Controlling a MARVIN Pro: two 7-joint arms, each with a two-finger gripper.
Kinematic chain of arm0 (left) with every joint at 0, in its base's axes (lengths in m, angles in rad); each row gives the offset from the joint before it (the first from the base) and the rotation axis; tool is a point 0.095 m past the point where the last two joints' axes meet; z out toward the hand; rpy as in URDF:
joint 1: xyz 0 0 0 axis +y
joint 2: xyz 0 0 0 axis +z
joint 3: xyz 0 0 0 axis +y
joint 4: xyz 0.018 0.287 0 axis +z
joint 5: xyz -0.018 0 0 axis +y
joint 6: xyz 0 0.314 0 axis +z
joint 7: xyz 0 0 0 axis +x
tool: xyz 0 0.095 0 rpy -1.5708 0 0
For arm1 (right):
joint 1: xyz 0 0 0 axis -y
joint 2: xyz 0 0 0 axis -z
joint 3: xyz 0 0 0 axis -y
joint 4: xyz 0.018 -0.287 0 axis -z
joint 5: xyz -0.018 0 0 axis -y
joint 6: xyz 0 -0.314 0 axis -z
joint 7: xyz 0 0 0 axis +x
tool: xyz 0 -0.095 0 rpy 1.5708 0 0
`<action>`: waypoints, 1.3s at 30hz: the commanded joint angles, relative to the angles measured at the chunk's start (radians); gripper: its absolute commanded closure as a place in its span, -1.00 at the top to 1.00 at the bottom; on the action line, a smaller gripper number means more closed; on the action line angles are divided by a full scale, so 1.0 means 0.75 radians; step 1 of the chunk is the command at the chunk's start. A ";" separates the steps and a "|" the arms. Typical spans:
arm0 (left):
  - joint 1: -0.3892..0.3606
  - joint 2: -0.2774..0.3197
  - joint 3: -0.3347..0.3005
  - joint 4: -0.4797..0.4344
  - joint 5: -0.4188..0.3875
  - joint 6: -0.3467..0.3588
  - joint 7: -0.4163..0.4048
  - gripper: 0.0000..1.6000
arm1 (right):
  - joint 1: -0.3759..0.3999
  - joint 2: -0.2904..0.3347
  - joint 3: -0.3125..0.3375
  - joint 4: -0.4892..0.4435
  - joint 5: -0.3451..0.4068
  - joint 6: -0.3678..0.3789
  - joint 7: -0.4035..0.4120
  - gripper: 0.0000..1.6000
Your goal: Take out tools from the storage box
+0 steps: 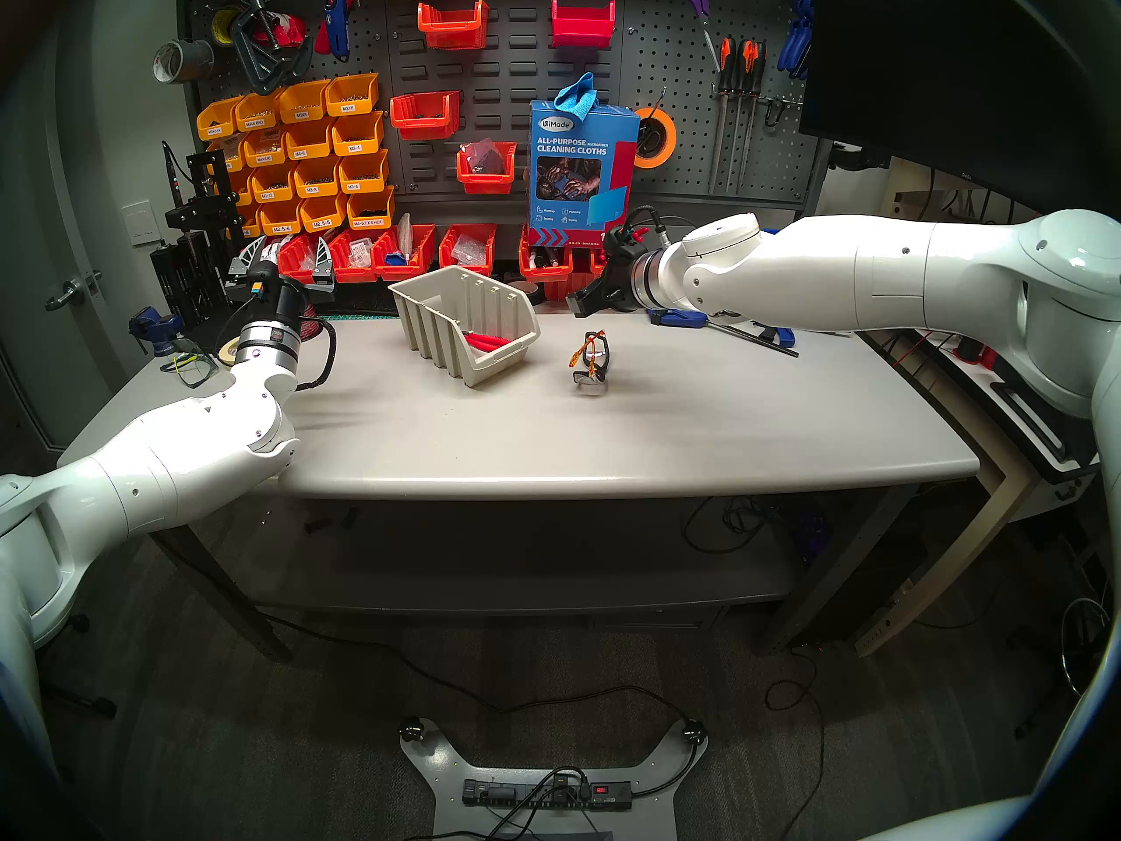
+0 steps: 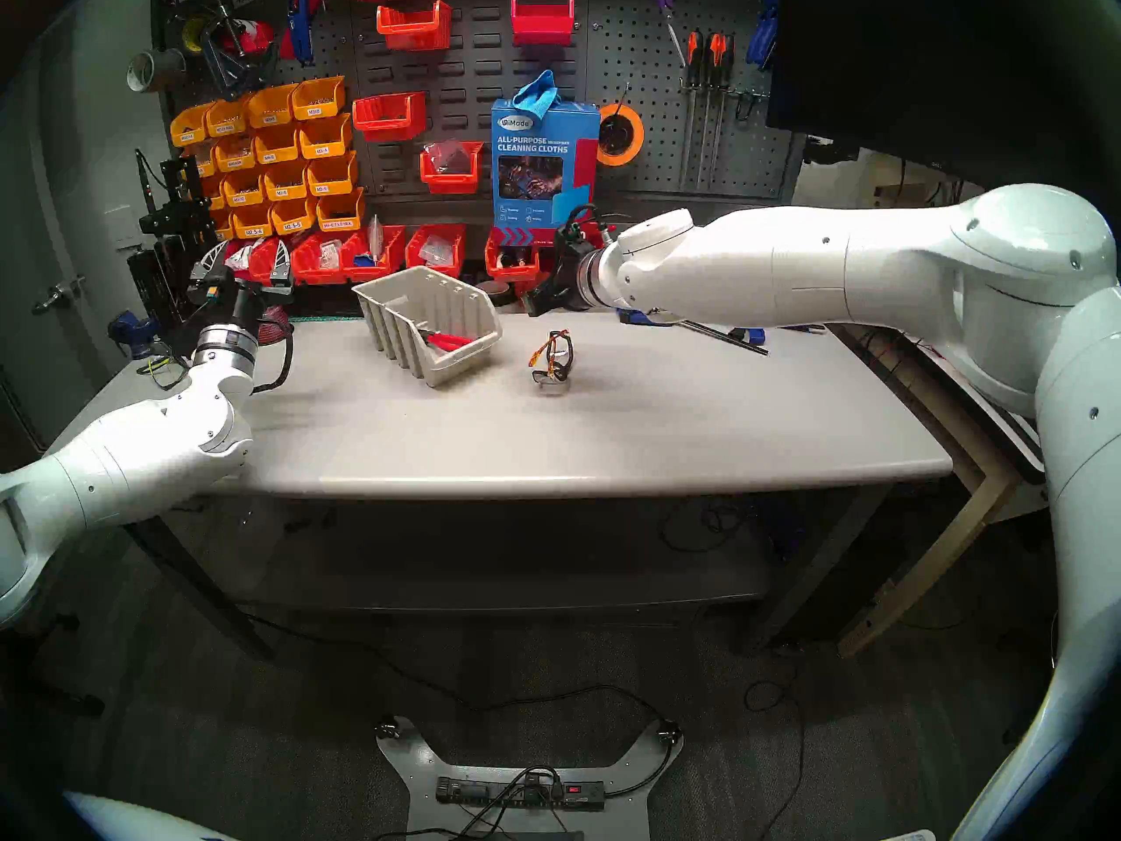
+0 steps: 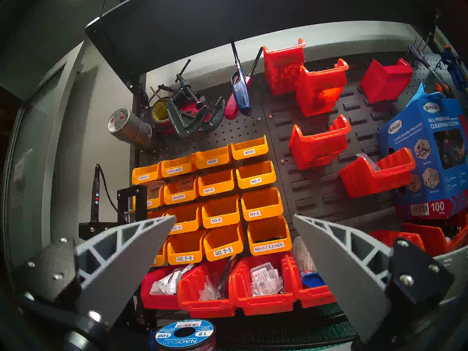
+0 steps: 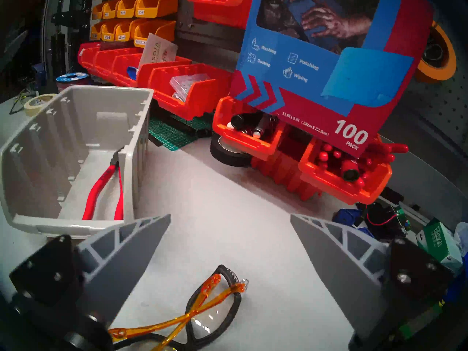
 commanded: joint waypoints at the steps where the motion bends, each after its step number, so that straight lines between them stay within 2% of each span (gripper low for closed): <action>1: -0.019 0.000 -0.014 0.003 -0.003 -0.001 0.003 1.00 | -0.020 -0.111 0.041 0.069 0.019 -0.006 0.002 1.00; 11: -0.019 -0.001 -0.014 0.003 -0.003 -0.001 0.003 1.00 | -0.052 -0.221 0.062 0.172 0.041 -0.001 0.033 1.00; 19: -0.019 -0.001 -0.014 0.003 -0.003 -0.001 0.003 1.00 | -0.083 -0.275 0.056 0.228 0.061 0.009 0.078 1.00; 35: -0.019 -0.001 -0.015 0.003 -0.003 -0.001 0.003 1.00 | -0.105 -0.283 0.033 0.183 0.088 0.009 0.081 0.98; 36: -0.019 -0.001 -0.015 0.003 -0.003 -0.001 0.003 1.00 | -0.108 -0.283 0.033 0.184 0.091 0.009 0.080 0.92; 38: -0.019 -0.001 -0.015 0.003 -0.003 -0.001 0.003 1.00 | -0.111 -0.284 0.030 0.187 0.095 0.006 0.081 0.67; 39: -0.019 -0.001 -0.015 0.003 -0.003 -0.001 0.003 1.00 | -0.113 -0.284 0.029 0.190 0.098 0.006 0.081 0.67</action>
